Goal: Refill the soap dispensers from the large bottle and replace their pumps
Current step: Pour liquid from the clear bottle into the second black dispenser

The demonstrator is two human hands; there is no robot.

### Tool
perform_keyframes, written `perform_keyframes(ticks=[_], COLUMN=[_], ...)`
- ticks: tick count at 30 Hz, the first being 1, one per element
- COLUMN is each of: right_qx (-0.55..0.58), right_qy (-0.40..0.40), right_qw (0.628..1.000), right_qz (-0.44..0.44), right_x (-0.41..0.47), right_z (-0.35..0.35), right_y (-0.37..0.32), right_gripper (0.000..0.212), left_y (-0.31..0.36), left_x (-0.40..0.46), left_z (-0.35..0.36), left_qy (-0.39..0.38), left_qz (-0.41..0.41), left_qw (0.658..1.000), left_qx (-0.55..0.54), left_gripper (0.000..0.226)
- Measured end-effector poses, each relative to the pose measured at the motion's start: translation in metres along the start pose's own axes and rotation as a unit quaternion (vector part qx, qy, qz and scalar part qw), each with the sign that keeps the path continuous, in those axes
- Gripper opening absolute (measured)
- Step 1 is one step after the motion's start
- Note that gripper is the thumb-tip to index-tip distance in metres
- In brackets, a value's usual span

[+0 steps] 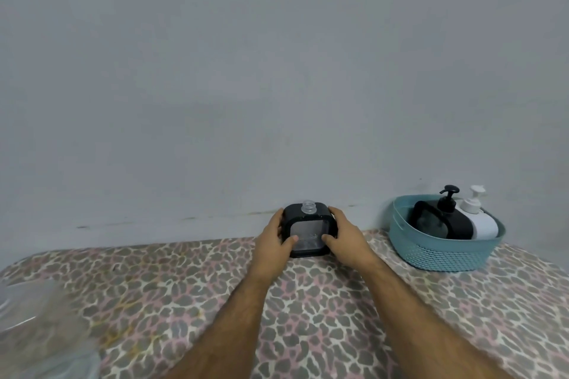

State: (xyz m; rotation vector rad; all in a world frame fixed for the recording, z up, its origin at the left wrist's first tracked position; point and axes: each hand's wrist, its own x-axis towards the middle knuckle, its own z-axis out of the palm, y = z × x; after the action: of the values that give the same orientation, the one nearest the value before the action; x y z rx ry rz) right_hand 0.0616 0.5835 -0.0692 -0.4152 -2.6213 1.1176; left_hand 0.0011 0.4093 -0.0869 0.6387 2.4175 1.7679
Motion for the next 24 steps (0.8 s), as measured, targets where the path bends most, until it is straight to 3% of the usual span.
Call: perform_keyframes(ticks=[14, 24], right_qx=[0.037, 0.094], right_qy=[0.025, -0.015], right_qw=[0.999, 0.995], right_qz=[-0.011, -0.040], right_x=[-0.075, -0.162], right_z=[-0.010, -0.005], right_y=[-0.037, -0.074], right_gripper=[0.068, 0.070], left_y=[0.037, 0.047], left_x=[-0.072, -0.162], left_z=[-0.034, -0.081], left_qy=[0.009, 0.008], left_qz=[-0.001, 0.011], left_qw=[0.999, 1.000], left_qx=[-0.038, -0.028], left_gripper=[0.064, 0.065])
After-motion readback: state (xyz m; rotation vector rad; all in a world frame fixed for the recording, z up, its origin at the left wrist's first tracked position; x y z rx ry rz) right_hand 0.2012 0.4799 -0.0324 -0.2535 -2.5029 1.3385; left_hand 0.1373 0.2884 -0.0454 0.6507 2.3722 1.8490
